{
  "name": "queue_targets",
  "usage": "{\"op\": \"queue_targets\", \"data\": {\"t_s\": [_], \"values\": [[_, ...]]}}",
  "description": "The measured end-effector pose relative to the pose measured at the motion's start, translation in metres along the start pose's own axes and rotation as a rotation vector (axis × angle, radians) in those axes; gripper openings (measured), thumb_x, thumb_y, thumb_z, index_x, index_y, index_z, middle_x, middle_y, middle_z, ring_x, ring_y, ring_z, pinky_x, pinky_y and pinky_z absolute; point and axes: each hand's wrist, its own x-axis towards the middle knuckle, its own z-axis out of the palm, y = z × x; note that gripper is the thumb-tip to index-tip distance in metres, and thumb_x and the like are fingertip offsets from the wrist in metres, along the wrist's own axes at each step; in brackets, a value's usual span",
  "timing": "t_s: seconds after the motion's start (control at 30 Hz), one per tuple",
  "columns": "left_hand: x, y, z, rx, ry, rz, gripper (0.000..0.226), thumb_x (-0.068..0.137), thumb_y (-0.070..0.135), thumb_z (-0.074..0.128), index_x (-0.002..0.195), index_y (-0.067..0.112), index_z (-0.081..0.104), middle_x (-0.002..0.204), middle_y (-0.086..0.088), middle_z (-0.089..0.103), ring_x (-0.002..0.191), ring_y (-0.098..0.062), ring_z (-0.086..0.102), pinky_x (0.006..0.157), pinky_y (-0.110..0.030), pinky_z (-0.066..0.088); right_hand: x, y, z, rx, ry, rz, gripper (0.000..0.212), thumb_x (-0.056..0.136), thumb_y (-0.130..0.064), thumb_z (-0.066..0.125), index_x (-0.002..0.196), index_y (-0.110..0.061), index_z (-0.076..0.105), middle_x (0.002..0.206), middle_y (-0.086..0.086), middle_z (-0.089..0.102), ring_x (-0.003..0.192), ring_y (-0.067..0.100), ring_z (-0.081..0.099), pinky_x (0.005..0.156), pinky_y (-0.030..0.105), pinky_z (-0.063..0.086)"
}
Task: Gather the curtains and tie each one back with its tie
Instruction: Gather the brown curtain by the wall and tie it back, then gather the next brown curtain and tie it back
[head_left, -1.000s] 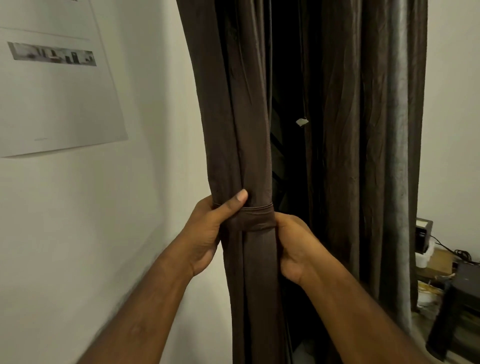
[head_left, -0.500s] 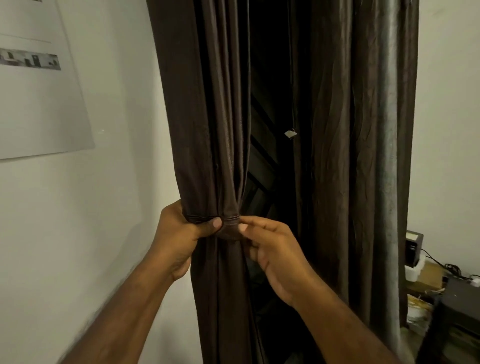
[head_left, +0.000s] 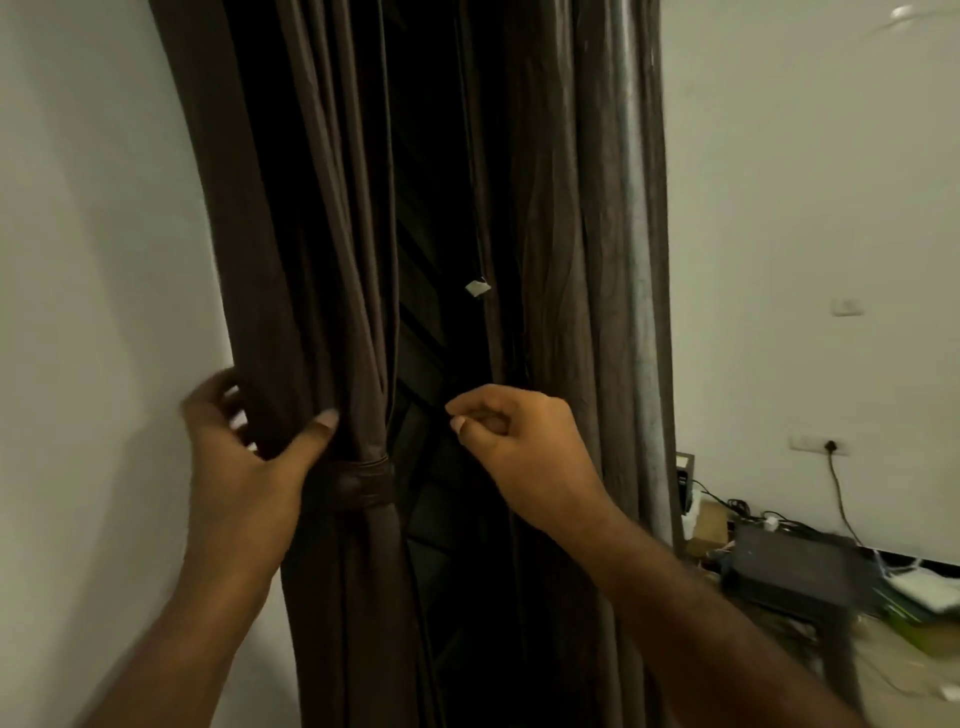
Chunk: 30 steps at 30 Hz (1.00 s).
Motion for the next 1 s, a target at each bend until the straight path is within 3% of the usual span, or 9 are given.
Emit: {"op": "queue_targets", "data": {"t_s": [0.1,0.17,0.23,0.37,0.47,0.6,0.73,0.87,1.0], "values": [[-0.007,0.016,0.019,0.319,0.288,0.552,0.054,0.081,0.03,0.071,0.126,0.018,0.045,0.132,-0.007,0.047,0.123,-0.019,0.048,0.103,-0.045,0.042,0.013,0.006,-0.027,-0.054,0.056,-0.032,0.02,0.098,-0.019,0.063,0.115,-0.024,0.072,0.092,-0.015,0.072,0.087,-0.004,0.069,0.074,0.011,0.055],[-0.011,0.031,0.04,0.336,0.253,0.861,0.033,0.086,0.022,0.063,0.116,0.011,0.054,0.127,-0.013,0.051,0.122,-0.024,0.047,0.101,-0.048,0.039,0.023,0.012,-0.047,-0.097,0.132,-0.048,0.019,0.098,-0.017,0.061,0.113,-0.022,0.073,0.091,-0.011,0.073,0.083,0.003,0.071,0.076,0.023,0.061],[-0.013,0.045,0.072,0.298,0.072,0.975,0.015,0.087,0.013,0.059,0.102,0.014,0.06,0.115,-0.004,0.056,0.109,-0.019,0.051,0.091,-0.042,0.043,0.037,0.024,-0.069,-0.124,0.247,-0.036,0.017,0.097,-0.016,0.06,0.106,-0.02,0.074,0.087,-0.008,0.074,0.079,0.007,0.072,0.075,0.033,0.063],[0.004,0.046,0.141,0.289,-0.252,0.631,0.014,0.09,0.026,0.06,0.104,0.024,0.059,0.106,0.011,0.056,0.1,-0.01,0.054,0.08,-0.033,0.05,0.08,0.063,-0.116,-0.218,0.452,0.06,0.018,0.096,-0.016,0.057,0.096,-0.024,0.073,0.083,-0.007,0.073,0.076,0.011,0.071,0.076,0.043,0.063],[0.033,0.029,0.2,0.395,-0.293,0.419,0.035,0.088,0.043,0.06,0.12,0.029,0.052,0.125,0.008,0.051,0.116,-0.013,0.049,0.085,-0.032,0.049,0.119,0.108,-0.152,-0.232,0.477,0.16,0.018,0.099,-0.023,0.059,0.115,-0.021,0.067,0.101,0.002,0.074,0.088,0.018,0.072,0.084,0.046,0.062],[0.074,0.016,0.267,0.623,-0.187,0.483,0.071,0.083,0.058,0.06,0.141,0.029,0.032,0.146,-0.003,0.031,0.131,-0.025,0.037,0.099,-0.042,0.043,0.173,0.161,-0.182,-0.217,0.455,0.275,0.044,0.097,-0.034,0.064,0.136,-0.016,0.053,0.124,0.007,0.067,0.1,0.021,0.068,0.092,0.044,0.059],[0.119,0.012,0.321,0.779,-0.079,0.594,0.097,0.077,0.049,0.071,0.152,0.037,0.01,0.159,-0.012,0.002,0.142,-0.035,0.019,0.107,-0.056,0.035,0.232,0.205,-0.195,-0.151,0.344,0.287,0.06,0.095,-0.043,0.067,0.144,-0.017,0.044,0.131,0.004,0.061,0.087,0.005,0.06,0.071,0.019,0.048],[0.154,-0.003,0.345,0.896,-0.056,0.621,0.095,0.073,0.004,0.07,0.15,0.035,0.024,0.16,-0.01,-0.006,0.138,-0.036,0.025,0.099,-0.05,0.046,0.283,0.235,-0.189,-0.014,0.225,0.287,0.079,0.09,-0.05,0.07,0.153,-0.019,0.034,0.146,0.009,0.054,0.125,0.024,0.058,0.097,0.033,0.05],[0.177,-0.021,0.359,0.916,-0.017,0.46,0.067,0.085,0.027,0.065,0.144,0.021,0.036,0.157,-0.013,0.006,0.136,-0.035,0.029,0.103,-0.049,0.043,0.322,0.245,-0.173,0.088,0.167,0.209,0.072,0.092,-0.046,0.069,0.151,-0.018,0.039,0.144,0.004,0.056,0.125,0.023,0.06,0.103,0.039,0.052]]}}
